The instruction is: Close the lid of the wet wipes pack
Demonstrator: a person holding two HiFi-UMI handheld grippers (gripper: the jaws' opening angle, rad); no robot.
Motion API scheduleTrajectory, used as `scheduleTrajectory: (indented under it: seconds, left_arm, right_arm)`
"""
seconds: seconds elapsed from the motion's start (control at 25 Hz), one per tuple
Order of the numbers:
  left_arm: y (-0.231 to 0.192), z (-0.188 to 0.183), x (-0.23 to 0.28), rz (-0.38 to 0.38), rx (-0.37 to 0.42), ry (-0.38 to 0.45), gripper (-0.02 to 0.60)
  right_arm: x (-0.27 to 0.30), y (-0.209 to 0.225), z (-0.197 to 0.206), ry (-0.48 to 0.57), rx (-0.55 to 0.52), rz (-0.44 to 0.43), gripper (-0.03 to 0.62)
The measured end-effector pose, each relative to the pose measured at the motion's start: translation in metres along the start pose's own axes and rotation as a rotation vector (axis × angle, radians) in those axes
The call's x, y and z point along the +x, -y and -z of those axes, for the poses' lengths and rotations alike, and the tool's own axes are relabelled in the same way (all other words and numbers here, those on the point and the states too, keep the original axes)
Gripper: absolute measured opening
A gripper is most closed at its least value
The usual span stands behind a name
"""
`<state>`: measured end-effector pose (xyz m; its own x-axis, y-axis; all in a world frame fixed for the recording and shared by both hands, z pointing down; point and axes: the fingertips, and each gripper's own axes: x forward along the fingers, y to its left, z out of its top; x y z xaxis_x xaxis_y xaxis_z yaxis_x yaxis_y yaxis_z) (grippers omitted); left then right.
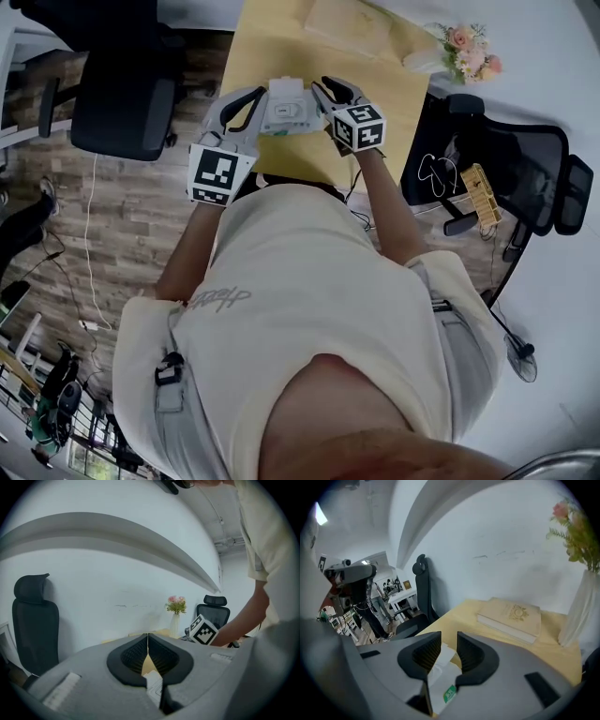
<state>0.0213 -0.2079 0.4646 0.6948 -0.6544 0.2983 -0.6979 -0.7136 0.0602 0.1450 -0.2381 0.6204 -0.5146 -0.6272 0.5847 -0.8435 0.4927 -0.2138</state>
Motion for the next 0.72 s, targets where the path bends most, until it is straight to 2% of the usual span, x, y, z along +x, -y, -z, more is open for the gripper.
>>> scheduleTrajectory:
  seconds: [0.28,0.72]
  left_arm:
    - [-0.013,0.008,0.006,0.006,-0.015,-0.006,0.016]
    - [-0.03,0.029,0.013,0.008,-0.094,-0.058,0.017]
  right_arm:
    - [0.036,0.012,0.032,-0.18,0.052,-0.048,0.087]
    - [0.075,0.018,0.062,-0.316,0.154,-0.114,0.087]
